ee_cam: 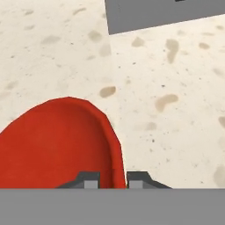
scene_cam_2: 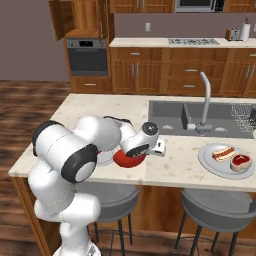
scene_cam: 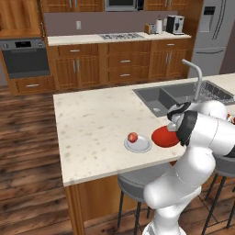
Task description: Take the smaller bowl and place it next to the appetizer plate on the dining counter , and place the larger bowl next to the plate with cooked food.
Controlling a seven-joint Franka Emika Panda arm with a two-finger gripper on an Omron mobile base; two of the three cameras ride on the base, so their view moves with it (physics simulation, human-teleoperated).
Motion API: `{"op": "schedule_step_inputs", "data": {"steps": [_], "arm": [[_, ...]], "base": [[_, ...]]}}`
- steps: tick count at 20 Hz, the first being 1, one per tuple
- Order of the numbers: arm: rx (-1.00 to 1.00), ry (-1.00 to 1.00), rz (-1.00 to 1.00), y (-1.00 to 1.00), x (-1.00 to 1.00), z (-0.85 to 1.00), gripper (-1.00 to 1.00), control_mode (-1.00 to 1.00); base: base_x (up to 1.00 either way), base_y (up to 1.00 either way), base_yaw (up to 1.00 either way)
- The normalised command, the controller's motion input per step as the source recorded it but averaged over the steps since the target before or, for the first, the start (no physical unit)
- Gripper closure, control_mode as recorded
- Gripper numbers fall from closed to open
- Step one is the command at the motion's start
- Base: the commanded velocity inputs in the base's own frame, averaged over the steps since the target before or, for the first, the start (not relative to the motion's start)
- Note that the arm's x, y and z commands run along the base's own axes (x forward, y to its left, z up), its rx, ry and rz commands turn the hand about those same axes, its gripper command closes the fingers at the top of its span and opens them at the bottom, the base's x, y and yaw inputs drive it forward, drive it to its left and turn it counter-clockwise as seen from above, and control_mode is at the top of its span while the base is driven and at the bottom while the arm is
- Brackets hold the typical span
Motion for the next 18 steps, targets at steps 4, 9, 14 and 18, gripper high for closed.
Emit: {"op": "schedule_step_inputs", "data": {"steps": [4, 9, 14, 18], "arm": [[-0.07, 0.00, 0.00, 0.00, 0.53, -0.41, 1.00, -1.00], [-0.03, 0.06, -0.02, -0.11, 0.08, 0.11, -1.00, -1.00], [0.01, 0.20, -0.03, -0.31, -0.24, 0.97, -1.00, -1.00], [0.00, 0.19, -0.01, -0.14, -0.11, 1.00, -1.00, -1.00]], "base": [[0.00, 0.00, 0.00], [0.00, 0.00, 0.00], [0.00, 0.00, 0.00], [0.00, 0.00, 0.00]]}}
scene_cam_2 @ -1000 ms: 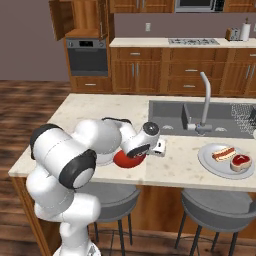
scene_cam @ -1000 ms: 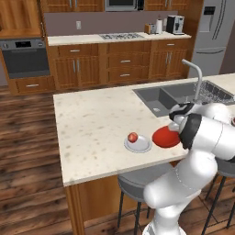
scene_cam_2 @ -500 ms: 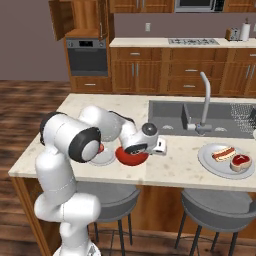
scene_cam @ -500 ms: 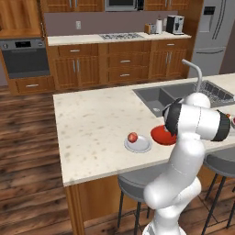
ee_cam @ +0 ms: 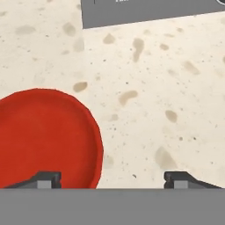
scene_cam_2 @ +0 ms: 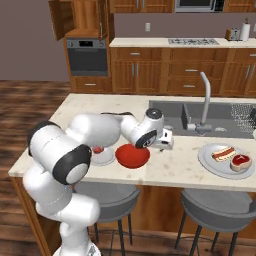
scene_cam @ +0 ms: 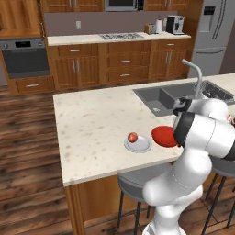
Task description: Take the smaller bowl and place it next to the appetizer plate on the dining counter , and place the larger bowl next to the plate with cooked food.
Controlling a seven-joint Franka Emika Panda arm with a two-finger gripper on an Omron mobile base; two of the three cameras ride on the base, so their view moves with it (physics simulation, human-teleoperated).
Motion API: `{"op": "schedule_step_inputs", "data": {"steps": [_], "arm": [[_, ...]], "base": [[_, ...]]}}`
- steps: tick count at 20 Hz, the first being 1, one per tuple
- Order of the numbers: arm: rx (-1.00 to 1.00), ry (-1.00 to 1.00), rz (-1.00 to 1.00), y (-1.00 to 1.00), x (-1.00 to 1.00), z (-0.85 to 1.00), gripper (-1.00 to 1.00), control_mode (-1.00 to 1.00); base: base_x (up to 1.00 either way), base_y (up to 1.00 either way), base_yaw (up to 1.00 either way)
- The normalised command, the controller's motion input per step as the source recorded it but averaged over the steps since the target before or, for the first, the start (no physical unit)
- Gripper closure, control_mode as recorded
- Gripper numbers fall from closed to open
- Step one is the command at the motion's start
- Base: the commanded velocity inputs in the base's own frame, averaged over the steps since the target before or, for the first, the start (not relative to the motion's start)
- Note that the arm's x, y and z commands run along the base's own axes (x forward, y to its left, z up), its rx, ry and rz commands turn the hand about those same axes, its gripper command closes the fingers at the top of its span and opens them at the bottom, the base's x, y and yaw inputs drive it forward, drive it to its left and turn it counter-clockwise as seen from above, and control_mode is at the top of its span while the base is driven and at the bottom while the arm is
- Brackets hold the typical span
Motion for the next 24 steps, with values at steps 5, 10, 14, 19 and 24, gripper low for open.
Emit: {"op": "schedule_step_inputs", "data": {"steps": [5, 10, 14, 19, 24], "arm": [[0.00, 0.09, 0.00, 0.00, -0.67, 0.93, -1.00, -1.00], [0.00, -0.14, 0.00, 0.06, -1.00, 0.85, -1.00, -1.00], [0.00, -0.34, 0.00, 0.08, -0.97, 0.90, -1.00, -1.00], [0.00, -0.23, 0.00, 0.00, -0.92, 0.92, -1.00, -1.00], [0.00, -0.31, 0.04, 0.00, -0.84, 0.55, -1.00, -1.00]], "base": [[0.00, 0.00, 0.00], [0.00, 0.00, 0.00], [0.00, 0.00, 0.00], [0.00, 0.00, 0.00], [0.00, 0.00, 0.00]]}}
